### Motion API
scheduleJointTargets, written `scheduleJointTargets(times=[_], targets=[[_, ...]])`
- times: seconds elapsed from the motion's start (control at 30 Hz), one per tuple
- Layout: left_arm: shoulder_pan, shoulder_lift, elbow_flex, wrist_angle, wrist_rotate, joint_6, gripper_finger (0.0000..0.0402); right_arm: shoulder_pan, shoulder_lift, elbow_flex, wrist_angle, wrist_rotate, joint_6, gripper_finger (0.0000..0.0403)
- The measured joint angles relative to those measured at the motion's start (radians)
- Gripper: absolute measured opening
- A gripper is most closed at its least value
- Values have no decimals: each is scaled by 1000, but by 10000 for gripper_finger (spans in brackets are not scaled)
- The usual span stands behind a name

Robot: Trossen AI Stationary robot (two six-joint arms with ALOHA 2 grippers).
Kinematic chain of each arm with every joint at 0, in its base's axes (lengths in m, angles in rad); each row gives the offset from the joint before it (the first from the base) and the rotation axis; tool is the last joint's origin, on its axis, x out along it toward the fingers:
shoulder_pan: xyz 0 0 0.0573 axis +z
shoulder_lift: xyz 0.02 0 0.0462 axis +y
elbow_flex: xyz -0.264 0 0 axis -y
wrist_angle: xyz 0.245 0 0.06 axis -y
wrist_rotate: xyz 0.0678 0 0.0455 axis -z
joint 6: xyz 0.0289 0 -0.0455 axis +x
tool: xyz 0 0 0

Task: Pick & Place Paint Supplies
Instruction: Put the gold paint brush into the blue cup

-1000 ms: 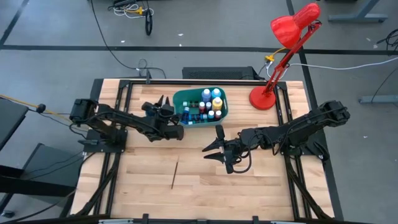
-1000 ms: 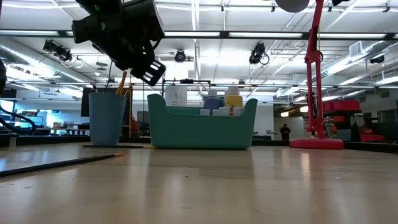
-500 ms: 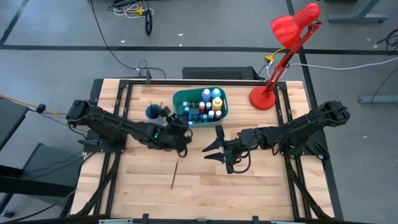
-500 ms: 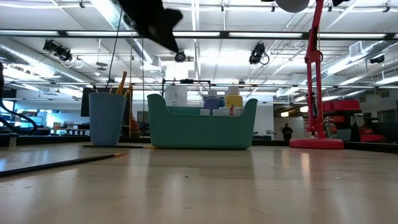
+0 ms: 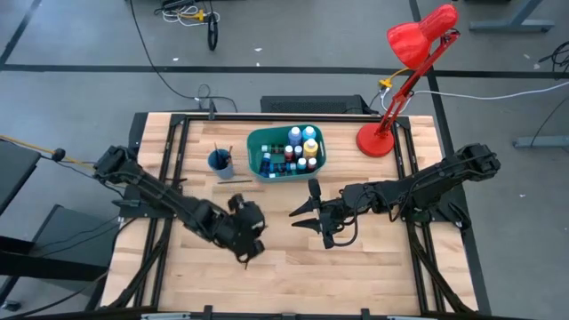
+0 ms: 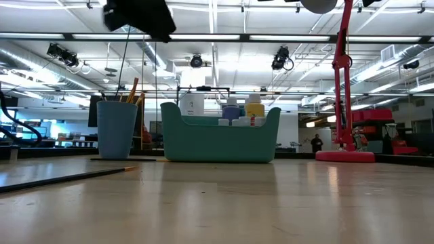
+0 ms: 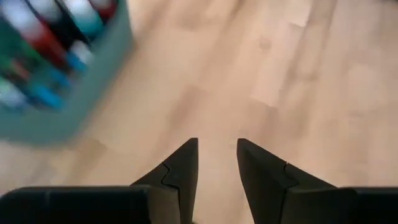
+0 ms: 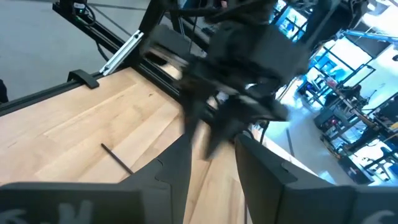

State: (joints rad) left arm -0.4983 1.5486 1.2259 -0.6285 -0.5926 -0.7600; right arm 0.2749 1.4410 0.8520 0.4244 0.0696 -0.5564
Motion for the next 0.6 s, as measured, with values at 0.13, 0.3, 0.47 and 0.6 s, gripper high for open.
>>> scheduleJointTargets(times=[0.13,0.3,0.47,0.6], targets=[[-48,58,0,12,50,-308,122,0,0,0,0,0,0,127],[-77,164,0,59,151,-540,122,0,0,0,3,0,-1,127],[-67,251,-1,17,169,-596,122,0,0,0,10,-1,-1,127],[-43,296,-1,-28,173,-605,122,0,0,0,17,-2,-12,127]])
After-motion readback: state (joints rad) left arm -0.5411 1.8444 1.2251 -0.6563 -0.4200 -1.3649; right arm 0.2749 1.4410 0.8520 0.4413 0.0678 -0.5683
